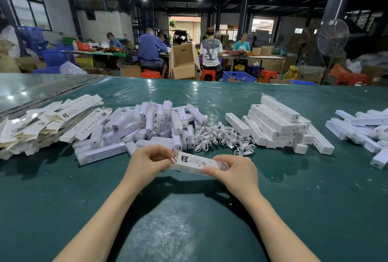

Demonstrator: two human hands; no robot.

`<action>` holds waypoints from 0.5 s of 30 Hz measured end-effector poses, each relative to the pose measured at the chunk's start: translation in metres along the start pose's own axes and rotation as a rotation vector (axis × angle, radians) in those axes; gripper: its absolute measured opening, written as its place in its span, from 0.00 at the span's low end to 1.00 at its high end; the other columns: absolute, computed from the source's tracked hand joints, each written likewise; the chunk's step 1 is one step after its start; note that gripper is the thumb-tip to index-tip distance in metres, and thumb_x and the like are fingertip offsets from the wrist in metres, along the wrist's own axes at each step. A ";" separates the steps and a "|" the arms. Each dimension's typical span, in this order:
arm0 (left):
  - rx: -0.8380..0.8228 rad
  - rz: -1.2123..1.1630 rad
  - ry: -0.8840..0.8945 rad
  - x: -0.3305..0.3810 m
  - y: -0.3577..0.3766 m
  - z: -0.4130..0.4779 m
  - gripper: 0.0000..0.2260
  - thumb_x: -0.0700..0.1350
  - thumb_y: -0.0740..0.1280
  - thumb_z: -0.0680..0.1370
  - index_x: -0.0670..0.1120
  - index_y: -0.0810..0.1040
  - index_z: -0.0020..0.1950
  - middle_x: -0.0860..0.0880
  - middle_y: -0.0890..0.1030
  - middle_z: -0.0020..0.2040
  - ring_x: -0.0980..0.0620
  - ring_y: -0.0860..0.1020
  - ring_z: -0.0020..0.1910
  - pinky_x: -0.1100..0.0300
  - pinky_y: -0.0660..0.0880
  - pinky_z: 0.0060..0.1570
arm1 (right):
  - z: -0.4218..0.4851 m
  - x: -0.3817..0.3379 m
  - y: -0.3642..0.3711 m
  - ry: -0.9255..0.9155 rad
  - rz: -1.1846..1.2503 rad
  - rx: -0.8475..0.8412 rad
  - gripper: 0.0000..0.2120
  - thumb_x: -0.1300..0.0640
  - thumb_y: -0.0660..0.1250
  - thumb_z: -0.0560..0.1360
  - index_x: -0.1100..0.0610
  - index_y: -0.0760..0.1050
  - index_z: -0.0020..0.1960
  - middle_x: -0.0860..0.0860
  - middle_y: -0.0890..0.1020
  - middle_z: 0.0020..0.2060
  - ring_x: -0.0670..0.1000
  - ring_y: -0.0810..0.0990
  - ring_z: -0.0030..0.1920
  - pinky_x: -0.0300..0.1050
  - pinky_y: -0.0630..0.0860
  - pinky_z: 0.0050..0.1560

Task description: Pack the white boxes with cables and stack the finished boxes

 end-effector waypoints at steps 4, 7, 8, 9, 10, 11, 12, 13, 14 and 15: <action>-0.056 0.005 0.023 0.006 0.003 -0.003 0.17 0.29 0.68 0.70 0.51 0.83 0.32 0.53 0.82 0.30 0.62 0.76 0.27 0.73 0.72 0.31 | 0.001 0.001 -0.002 -0.020 0.072 0.045 0.09 0.41 0.75 0.61 0.43 0.81 0.38 0.43 0.82 0.32 0.45 0.77 0.37 0.41 0.70 0.39; -0.111 -0.090 0.018 0.008 0.005 -0.002 0.15 0.33 0.65 0.75 0.51 0.83 0.38 0.56 0.84 0.36 0.65 0.77 0.33 0.75 0.70 0.34 | 0.002 -0.001 -0.005 -0.049 0.126 0.074 0.08 0.43 0.75 0.61 0.38 0.76 0.36 0.46 0.81 0.31 0.48 0.78 0.36 0.45 0.73 0.40; -0.133 -0.111 0.015 0.008 0.006 -0.002 0.15 0.34 0.63 0.76 0.50 0.83 0.39 0.56 0.84 0.38 0.65 0.76 0.33 0.75 0.70 0.35 | 0.002 -0.001 -0.006 -0.052 0.142 0.079 0.09 0.44 0.76 0.62 0.37 0.76 0.36 0.45 0.81 0.31 0.48 0.78 0.35 0.45 0.73 0.40; -0.142 -0.120 0.008 0.007 0.007 -0.001 0.15 0.35 0.62 0.77 0.51 0.84 0.39 0.56 0.84 0.38 0.65 0.75 0.32 0.74 0.70 0.35 | 0.003 -0.001 -0.007 -0.050 0.155 0.076 0.08 0.45 0.76 0.62 0.37 0.77 0.34 0.43 0.81 0.30 0.46 0.77 0.34 0.45 0.73 0.39; -0.136 -0.122 -0.003 0.005 0.009 -0.001 0.16 0.36 0.62 0.77 0.52 0.84 0.37 0.55 0.84 0.38 0.64 0.74 0.31 0.74 0.69 0.34 | 0.003 0.000 -0.006 -0.049 0.166 0.067 0.07 0.45 0.76 0.62 0.38 0.77 0.31 0.41 0.80 0.28 0.44 0.76 0.32 0.43 0.71 0.38; -0.118 -0.120 -0.022 0.001 0.008 0.000 0.17 0.37 0.63 0.77 0.52 0.84 0.34 0.52 0.83 0.37 0.63 0.73 0.30 0.73 0.69 0.34 | 0.003 0.000 -0.005 -0.052 0.171 0.049 0.08 0.45 0.76 0.62 0.38 0.77 0.29 0.40 0.78 0.26 0.42 0.74 0.30 0.42 0.69 0.36; -0.100 -0.123 -0.054 -0.002 0.008 0.001 0.17 0.38 0.63 0.77 0.51 0.84 0.32 0.48 0.80 0.37 0.61 0.72 0.30 0.70 0.69 0.35 | 0.003 0.001 -0.003 -0.054 0.177 0.026 0.07 0.46 0.76 0.62 0.39 0.78 0.30 0.38 0.77 0.25 0.40 0.73 0.29 0.39 0.67 0.34; -0.094 -0.128 -0.096 -0.005 0.007 0.002 0.17 0.38 0.64 0.77 0.49 0.83 0.30 0.45 0.78 0.37 0.58 0.71 0.31 0.67 0.68 0.36 | 0.003 0.002 -0.001 -0.053 0.175 0.006 0.06 0.46 0.76 0.62 0.40 0.79 0.32 0.36 0.76 0.24 0.39 0.72 0.29 0.37 0.65 0.33; -0.111 -0.122 -0.139 -0.008 0.006 0.003 0.16 0.39 0.65 0.76 0.49 0.83 0.30 0.46 0.77 0.36 0.56 0.70 0.32 0.64 0.66 0.37 | 0.003 0.002 0.000 -0.050 0.173 -0.008 0.05 0.47 0.77 0.62 0.43 0.81 0.36 0.34 0.75 0.23 0.37 0.72 0.29 0.35 0.64 0.33; -0.146 -0.102 -0.178 -0.010 0.005 0.003 0.16 0.40 0.65 0.76 0.48 0.82 0.29 0.48 0.76 0.34 0.56 0.69 0.31 0.63 0.65 0.36 | 0.003 0.003 0.001 -0.050 0.165 -0.016 0.08 0.47 0.77 0.61 0.46 0.83 0.38 0.33 0.74 0.22 0.36 0.72 0.29 0.35 0.63 0.34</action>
Point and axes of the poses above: each hand's wrist, its own z-axis towards the middle knuckle, its own y-axis out of the palm, x = y × z, the point moved 5 cm from there along z, towards the middle knuckle
